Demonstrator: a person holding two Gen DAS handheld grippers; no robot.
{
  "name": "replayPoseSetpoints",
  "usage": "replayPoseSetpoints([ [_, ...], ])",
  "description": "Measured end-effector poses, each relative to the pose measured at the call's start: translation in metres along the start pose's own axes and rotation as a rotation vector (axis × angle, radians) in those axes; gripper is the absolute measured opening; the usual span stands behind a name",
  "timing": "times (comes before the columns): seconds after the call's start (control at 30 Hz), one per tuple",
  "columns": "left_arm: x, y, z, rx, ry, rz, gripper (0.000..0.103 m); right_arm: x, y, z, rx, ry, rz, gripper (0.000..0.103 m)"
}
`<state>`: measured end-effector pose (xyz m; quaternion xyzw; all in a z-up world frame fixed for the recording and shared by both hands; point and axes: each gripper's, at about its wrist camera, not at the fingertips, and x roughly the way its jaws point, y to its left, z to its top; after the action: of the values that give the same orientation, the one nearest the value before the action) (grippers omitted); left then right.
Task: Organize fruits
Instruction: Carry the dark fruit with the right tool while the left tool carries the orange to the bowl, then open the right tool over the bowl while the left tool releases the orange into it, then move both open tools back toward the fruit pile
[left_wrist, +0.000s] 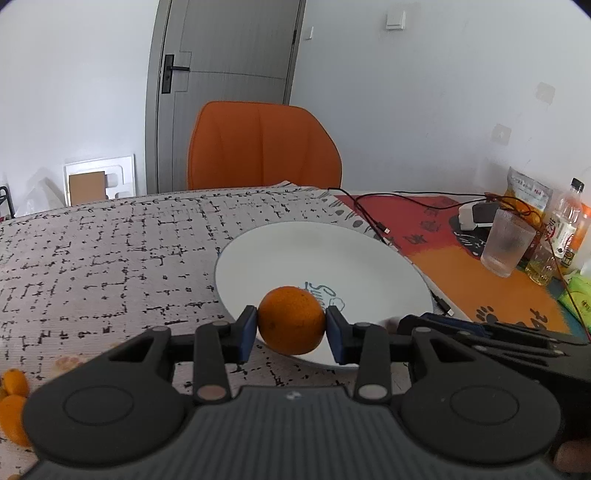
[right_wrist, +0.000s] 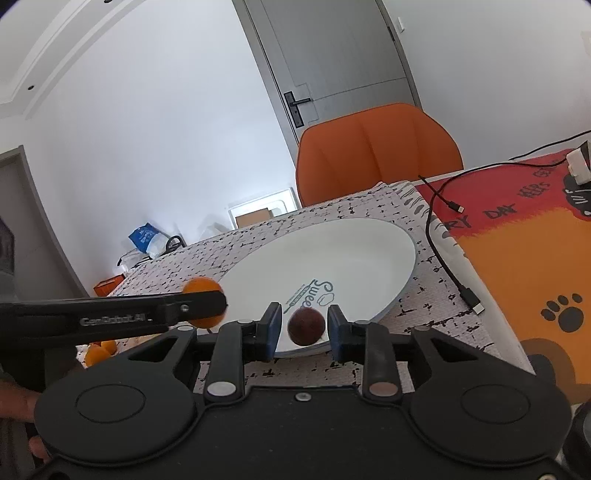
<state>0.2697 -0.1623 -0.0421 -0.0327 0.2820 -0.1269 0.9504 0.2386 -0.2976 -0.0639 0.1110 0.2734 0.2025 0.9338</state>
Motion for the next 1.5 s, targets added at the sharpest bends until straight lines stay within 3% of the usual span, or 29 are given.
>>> replayPoseSetpoints([
  [0.2,0.009,-0.002,0.002,0.0,0.014,0.01,0.039,-0.006,-0.004,0.0,0.017,-0.013,0.005,0.029],
  [0.47,-0.001,-0.002,0.005,0.01,-0.035,0.026,0.042,-0.011,-0.003,-0.004,0.039,-0.007,0.0,0.03],
  [0.6,-0.011,0.004,0.004,0.003,-0.035,0.048,0.059,-0.012,0.001,-0.004,0.046,-0.006,0.001,0.031],
  [0.77,-0.025,0.015,-0.001,-0.01,-0.028,0.071,0.084,-0.014,0.014,-0.003,0.023,-0.016,-0.01,0.056],
  [0.9,-0.04,0.025,-0.004,-0.02,-0.045,0.143,0.092,-0.014,0.024,-0.004,0.013,-0.022,-0.04,0.086],
  [1.03,-0.055,0.041,-0.006,-0.063,-0.063,0.18,0.095,-0.015,0.033,-0.003,0.0,-0.023,-0.042,0.102],
  [1.2,-0.07,0.052,-0.009,-0.082,-0.063,0.247,0.096,-0.017,0.045,-0.002,-0.007,-0.035,-0.044,0.103],
  [1.5,-0.108,0.071,-0.014,-0.147,-0.137,0.243,0.101,-0.024,0.069,-0.004,-0.043,-0.061,-0.066,0.103],
])
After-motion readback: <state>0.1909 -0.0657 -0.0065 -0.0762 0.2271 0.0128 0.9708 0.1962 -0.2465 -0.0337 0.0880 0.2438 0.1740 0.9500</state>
